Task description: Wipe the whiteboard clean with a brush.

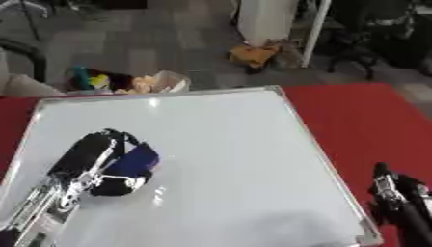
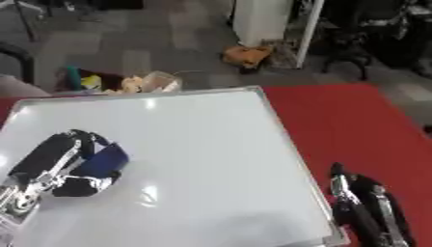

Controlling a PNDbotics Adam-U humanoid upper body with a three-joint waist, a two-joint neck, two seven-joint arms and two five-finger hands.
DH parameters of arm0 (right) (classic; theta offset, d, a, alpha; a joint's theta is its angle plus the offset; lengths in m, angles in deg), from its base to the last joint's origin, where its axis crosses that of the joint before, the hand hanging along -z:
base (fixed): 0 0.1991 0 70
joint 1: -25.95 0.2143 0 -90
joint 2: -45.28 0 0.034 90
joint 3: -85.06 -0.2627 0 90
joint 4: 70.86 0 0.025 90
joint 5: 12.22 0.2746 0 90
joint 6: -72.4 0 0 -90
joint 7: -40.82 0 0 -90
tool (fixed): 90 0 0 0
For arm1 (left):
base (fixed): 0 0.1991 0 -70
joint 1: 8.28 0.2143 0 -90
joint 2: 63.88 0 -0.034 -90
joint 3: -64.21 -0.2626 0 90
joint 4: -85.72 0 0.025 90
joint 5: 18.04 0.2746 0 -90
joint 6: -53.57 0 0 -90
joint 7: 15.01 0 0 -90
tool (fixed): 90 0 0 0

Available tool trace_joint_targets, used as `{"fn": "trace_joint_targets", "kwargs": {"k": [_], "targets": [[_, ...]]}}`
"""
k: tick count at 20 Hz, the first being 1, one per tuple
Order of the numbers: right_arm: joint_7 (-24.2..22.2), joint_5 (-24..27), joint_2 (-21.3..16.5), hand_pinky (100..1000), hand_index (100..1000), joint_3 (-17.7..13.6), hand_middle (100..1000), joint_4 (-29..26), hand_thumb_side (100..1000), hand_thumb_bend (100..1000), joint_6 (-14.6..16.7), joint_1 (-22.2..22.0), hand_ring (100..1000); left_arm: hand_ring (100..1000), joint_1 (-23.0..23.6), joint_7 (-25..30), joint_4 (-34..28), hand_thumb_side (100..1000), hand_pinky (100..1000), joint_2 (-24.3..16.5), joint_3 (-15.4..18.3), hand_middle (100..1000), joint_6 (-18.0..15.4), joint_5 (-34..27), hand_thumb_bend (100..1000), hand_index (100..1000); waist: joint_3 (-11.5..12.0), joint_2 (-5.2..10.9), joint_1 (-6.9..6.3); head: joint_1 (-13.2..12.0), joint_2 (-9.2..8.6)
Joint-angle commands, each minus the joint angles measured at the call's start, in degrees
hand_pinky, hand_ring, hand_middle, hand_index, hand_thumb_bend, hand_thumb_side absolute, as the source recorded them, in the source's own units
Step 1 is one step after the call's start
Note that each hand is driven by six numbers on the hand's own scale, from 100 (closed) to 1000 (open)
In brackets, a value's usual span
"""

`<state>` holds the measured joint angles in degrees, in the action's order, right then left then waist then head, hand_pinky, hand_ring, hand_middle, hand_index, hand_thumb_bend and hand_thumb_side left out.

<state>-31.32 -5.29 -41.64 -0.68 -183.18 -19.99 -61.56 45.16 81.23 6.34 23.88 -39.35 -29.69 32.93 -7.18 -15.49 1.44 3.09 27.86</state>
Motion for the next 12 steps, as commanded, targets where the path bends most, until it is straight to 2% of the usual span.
{"fn": "trace_joint_targets", "kwargs": {"k": [1, 12], "targets": [[0.1, 0.0, -0.9, 100, 387, -0.5, 100, -1.2, 557, 100, 0.0, 0.1, 100, 517, -0.4, -2.1, 0.7, 331, 523, -1.3, 1.9, 450, 0.8, 1.3, 469, 746, 0.0, 0.95, 0.04, 0.1, -0.72], [0.2, -0.1, -0.8, 100, 387, -0.6, 100, -1.2, 557, 100, 0.0, 0.0, 100, 521, 1.1, -6.2, 4.2, 348, 517, -1.5, 5.4, 459, 3.7, 1.6, 444, 593, 0.3, 0.93, 0.15, 0.3, -0.66]]}}
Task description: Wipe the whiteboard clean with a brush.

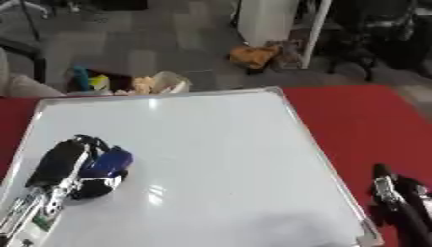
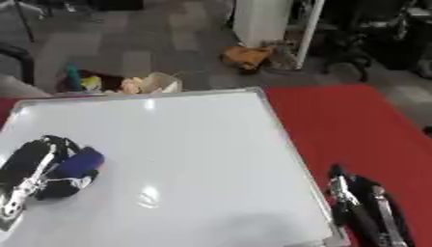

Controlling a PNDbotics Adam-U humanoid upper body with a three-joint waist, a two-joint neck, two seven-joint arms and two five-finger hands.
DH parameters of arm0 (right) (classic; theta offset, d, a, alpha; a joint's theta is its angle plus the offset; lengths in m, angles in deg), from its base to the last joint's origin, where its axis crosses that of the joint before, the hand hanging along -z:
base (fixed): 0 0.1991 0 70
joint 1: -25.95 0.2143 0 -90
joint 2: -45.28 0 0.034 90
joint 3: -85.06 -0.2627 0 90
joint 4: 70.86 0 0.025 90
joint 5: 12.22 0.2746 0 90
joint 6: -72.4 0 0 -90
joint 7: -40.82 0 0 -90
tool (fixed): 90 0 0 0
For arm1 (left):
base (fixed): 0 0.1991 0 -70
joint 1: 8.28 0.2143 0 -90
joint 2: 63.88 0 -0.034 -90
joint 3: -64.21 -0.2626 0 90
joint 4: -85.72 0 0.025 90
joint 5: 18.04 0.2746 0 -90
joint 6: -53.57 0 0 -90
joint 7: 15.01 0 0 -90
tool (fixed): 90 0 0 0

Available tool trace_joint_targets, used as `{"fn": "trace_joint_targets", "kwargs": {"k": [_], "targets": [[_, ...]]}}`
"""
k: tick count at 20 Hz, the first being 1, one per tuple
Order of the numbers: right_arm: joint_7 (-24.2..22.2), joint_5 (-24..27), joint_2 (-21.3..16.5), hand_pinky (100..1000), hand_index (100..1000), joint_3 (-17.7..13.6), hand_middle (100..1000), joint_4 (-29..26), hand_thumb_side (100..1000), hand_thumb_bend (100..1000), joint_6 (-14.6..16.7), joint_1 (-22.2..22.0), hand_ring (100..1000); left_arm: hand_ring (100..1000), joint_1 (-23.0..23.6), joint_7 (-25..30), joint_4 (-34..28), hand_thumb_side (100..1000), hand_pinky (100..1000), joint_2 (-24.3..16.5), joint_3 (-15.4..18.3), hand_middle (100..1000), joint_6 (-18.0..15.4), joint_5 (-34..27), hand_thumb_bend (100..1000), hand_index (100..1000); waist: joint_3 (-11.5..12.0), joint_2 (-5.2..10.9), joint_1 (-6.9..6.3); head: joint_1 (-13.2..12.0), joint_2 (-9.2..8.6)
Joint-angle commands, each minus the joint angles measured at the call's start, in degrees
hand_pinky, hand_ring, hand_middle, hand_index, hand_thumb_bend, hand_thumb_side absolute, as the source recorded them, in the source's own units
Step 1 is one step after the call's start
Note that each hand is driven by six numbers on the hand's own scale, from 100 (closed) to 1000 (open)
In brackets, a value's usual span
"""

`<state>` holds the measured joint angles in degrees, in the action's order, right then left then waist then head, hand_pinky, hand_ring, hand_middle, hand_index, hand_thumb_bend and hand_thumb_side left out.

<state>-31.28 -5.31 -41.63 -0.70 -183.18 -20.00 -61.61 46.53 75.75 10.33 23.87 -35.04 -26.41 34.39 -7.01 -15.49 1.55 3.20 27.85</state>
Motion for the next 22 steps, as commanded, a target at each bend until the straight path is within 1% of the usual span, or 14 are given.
{"fn": "trace_joint_targets", "kwargs": {"k": [1, 11, 18, 22], "targets": [[0.1, -0.1, -0.8, 100, 387, -0.6, 100, -1.2, 557, 100, 0.0, 0.0, 100, 521, -0.2, -0.9, 0.5, 349, 518, -1.5, 1.2, 460, 0.6, 0.1, 444, 591, 0.1, 0.92, 0.04, 0.2, -0.63], [0.1, -0.2, -0.7, 100, 387, -0.6, 100, -1.1, 557, 100, -0.1, 0.0, 100, 521, 0.5, -1.6, 3.4, 349, 530, -1.6, 2.1, 463, 0.9, 2.2, 440, 588, 0.1, 0.88, 0.02, 0.3, -0.53], [0.1, -0.2, -0.7, 100, 387, -0.6, 100, -1.1, 557, 100, 0.0, 0.0, 100, 521, 0.5, -2.5, 5.8, 349, 536, -1.8, 3.1, 465, 1.3, 3.4, 439, 563, 0.0, 0.86, -0.04, 0.4, -0.53], [0.1, -0.2, -0.7, 100, 387, -0.6, 100, -1.1, 557, 100, 0.0, 0.0, 100, 521, 0.2, -2.3, 6.8, 350, 542, -1.7, 2.8, 470, 1.0, 4.1, 440, 546, -0.1, 0.84, -0.04, 0.4, -0.53]]}}
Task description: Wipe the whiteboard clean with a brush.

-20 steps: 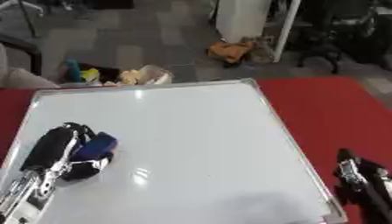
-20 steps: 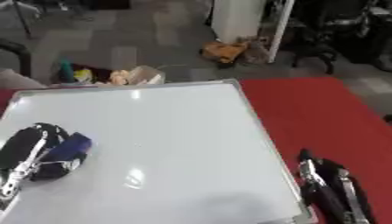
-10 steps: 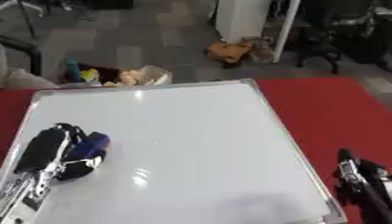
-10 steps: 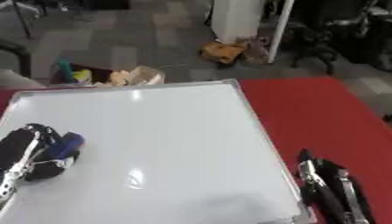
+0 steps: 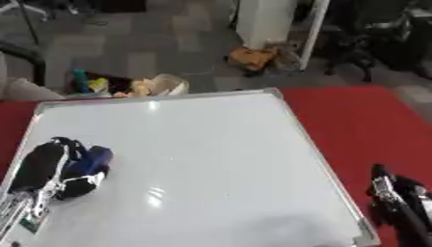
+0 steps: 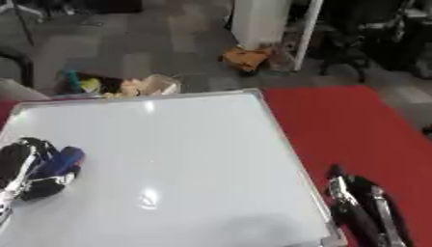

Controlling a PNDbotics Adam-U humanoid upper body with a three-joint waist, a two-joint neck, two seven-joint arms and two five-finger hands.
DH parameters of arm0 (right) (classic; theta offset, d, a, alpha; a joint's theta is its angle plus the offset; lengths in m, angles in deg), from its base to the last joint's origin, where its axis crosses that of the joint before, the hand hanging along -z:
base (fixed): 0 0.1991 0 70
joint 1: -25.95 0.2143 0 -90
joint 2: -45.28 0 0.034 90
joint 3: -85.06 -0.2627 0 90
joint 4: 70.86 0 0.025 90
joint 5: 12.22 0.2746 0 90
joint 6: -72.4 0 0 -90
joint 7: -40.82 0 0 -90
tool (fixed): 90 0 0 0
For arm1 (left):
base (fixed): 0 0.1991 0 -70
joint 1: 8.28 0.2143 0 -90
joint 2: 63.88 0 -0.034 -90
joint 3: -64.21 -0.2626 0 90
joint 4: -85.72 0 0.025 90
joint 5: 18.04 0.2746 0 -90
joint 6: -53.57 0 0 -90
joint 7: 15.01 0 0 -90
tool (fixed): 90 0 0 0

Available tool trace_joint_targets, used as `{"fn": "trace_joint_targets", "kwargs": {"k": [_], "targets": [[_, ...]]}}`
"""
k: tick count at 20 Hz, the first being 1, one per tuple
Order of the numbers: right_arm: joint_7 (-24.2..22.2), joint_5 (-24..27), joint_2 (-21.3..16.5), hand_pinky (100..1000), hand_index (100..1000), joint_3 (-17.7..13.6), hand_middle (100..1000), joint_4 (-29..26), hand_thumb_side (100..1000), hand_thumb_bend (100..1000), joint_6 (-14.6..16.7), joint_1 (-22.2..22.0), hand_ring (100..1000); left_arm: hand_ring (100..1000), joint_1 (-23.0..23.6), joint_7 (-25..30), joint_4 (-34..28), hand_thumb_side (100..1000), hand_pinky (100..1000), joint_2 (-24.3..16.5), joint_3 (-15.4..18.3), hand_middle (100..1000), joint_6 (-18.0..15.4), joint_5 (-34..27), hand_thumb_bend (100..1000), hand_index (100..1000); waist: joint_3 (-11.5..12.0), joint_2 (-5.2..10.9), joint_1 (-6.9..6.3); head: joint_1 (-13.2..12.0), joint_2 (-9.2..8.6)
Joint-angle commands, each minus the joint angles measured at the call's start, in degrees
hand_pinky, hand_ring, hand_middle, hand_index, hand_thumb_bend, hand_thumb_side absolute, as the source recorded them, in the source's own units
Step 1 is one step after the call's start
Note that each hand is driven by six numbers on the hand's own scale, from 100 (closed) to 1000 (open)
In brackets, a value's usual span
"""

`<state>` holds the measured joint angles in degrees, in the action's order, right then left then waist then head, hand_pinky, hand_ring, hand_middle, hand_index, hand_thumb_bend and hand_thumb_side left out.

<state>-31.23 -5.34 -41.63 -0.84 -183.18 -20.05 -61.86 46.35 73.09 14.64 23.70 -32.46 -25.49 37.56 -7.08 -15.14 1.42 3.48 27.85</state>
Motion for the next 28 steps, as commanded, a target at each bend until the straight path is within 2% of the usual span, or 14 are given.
{"fn": "trace_joint_targets", "kwargs": {"k": [1, 19, 28], "targets": [[0.0, -0.2, -0.7, 100, 387, -0.5, 100, -1.1, 556, 100, 0.0, 0.2, 100, 522, 0.2, 0.4, 2.8, 350, 543, -1.5, 0.1, 471, -0.1, 1.2, 439, 544, -0.1, 0.48, 0.09, 0.1, -0.52], [-0.2, 0.0, -0.7, 100, 387, -0.3, 100, -1.1, 555, 100, 0.0, 0.4, 100, 518, -3.3, 2.8, 6.3, 350, 552, 3.1, -4.7, 471, -5.5, 6.1, 430, 544, -0.7, 0.51, 0.14, -0.3, -0.48], [-0.3, 0.0, -0.7, 100, 387, -0.2, 100, -1.1, 555, 100, 0.0, 0.4, 100, 519, -3.8, 3.2, 6.5, 353, 549, 4.3, -5.4, 470, -6.3, 6.7, 427, 544, -0.8, 0.49, 0.23, -0.5, -0.48]]}}
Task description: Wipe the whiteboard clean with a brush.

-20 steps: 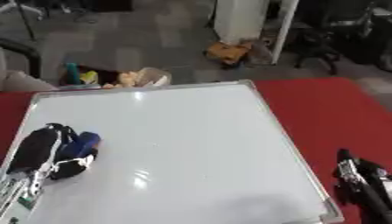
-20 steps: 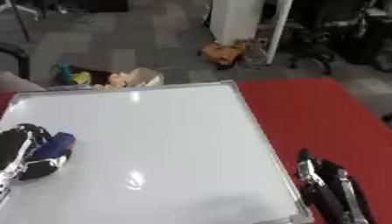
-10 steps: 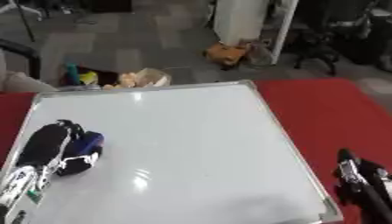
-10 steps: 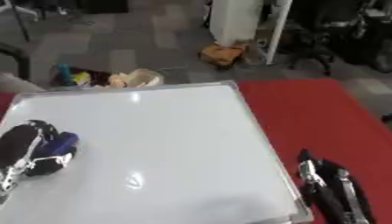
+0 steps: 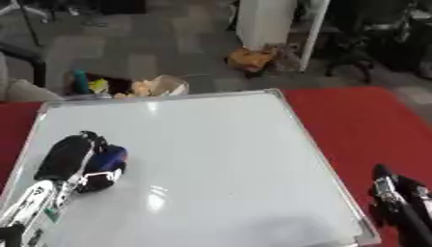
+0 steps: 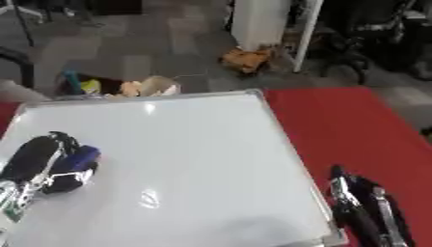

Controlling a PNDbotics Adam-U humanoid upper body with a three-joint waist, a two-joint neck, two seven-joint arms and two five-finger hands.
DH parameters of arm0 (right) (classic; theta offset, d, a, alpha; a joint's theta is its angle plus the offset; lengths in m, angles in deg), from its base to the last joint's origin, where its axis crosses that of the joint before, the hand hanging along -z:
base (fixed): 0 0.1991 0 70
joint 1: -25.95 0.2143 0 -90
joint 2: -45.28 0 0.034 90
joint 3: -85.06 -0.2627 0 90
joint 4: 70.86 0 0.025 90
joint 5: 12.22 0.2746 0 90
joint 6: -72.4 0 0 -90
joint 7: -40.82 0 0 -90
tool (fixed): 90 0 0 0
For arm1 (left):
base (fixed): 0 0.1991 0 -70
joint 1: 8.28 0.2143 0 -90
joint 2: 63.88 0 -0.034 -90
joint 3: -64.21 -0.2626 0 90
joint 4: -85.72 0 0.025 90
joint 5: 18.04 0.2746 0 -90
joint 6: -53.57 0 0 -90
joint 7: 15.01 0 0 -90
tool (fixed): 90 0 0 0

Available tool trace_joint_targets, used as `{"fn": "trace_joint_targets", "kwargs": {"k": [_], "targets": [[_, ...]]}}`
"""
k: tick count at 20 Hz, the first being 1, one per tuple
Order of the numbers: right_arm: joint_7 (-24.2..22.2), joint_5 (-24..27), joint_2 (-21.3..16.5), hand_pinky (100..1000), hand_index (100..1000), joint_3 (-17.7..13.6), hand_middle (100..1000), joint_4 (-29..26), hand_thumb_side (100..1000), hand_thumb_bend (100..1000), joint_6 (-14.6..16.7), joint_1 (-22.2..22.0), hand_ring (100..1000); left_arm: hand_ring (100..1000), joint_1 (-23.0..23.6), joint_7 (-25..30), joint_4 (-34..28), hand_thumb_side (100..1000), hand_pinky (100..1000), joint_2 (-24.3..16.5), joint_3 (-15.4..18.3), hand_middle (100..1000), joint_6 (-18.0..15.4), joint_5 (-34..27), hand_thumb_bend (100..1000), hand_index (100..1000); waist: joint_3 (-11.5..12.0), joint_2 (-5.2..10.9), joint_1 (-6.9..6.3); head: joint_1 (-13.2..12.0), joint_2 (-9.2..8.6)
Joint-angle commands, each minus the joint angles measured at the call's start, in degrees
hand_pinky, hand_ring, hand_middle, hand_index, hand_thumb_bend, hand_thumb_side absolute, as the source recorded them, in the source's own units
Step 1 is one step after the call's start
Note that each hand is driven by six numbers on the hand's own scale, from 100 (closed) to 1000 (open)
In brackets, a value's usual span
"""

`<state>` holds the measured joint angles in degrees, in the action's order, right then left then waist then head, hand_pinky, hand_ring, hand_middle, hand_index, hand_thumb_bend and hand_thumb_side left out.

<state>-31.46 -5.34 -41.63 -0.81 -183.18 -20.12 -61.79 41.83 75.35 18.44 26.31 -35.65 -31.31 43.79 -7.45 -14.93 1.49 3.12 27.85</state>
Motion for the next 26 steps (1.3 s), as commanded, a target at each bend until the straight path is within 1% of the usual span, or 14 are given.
{"fn": "trace_joint_targets", "kwargs": {"k": [1, 7, 8, 9, 16, 20, 26], "targets": [[-0.1, 0.0, -0.7, 100, 387, -0.2, 100, -1.1, 555, 100, 0.1, 0.4, 100, 519, 0.5, 1.2, 2.7, 354, 549, 2.2, -2.6, 470, -0.8, 0.5, 426, 544, -0.4, 0.26, 0.21, -0.2, -0.48], [-0.2, 0.0, -0.6, 100, 387, -0.2, 100, -1.1, 555, 100, 0.0, 0.4, 100, 519, 0.3, 1.7, 3.3, 356, 549, 3.8, -3.7, 470, -2.0, 1.3, 429, 544, -0.4, 0.25, 0.24, -0.2, -0.46], [-0.2, 0.0, -0.6, 100, 387, -0.1, 100, -1.1, 559, 100, 0.0, 0.4, 100, 519, 0.3, 1.8, 3.3, 371, 550, 4.0, -3.8, 470, -2.2, 1.4, 457, 545, -0.4, 0.26, 0.23, -0.2, -0.48], [-0.2, 0.0, -0.6, 100, 387, -0.1, 100, -1.1, 556, 100, 0.0, 0.4, 100, 519, 0.2, 1.9, 3.3, 356, 550, 4.0, -4.0, 470, -2.3, 1.4, 429, 545, -0.4, 0.26, 0.22, -0.2, -0.51], [-0.2, 0.0, -0.6, 100, 387, -0.1, 100, -1.0, 555, 100, 0.1, 0.4, 100, 519, 0.2, 2.2, 3.3, 356, 553, 4.3, -4.5, 471, -2.8, 1.9, 430, 547, -0.4, 0.25, 0.19, -0.2, -0.47], [-0.2, 0.0, -0.6, 100, 387, -0.1, 100, -1.0, 555, 100, 0.1, 0.4, 100, 518, 0.3, 2.0, 3.6, 354, 555, 4.1, -4.3, 472, -2.7, 2.4, 430, 548, -0.4, 0.28, 0.15, -0.2, -0.52], [-0.2, 0.0, -0.6, 100, 387, -0.2, 100, -0.9, 554, 100, 0.1, 0.4, 100, 518, 0.8, 0.6, 4.1, 348, 557, 2.8, -2.3, 472, -0.8, 2.9, 435, 549, -0.2, 0.35, 0.11, 0.0, -0.57]]}}
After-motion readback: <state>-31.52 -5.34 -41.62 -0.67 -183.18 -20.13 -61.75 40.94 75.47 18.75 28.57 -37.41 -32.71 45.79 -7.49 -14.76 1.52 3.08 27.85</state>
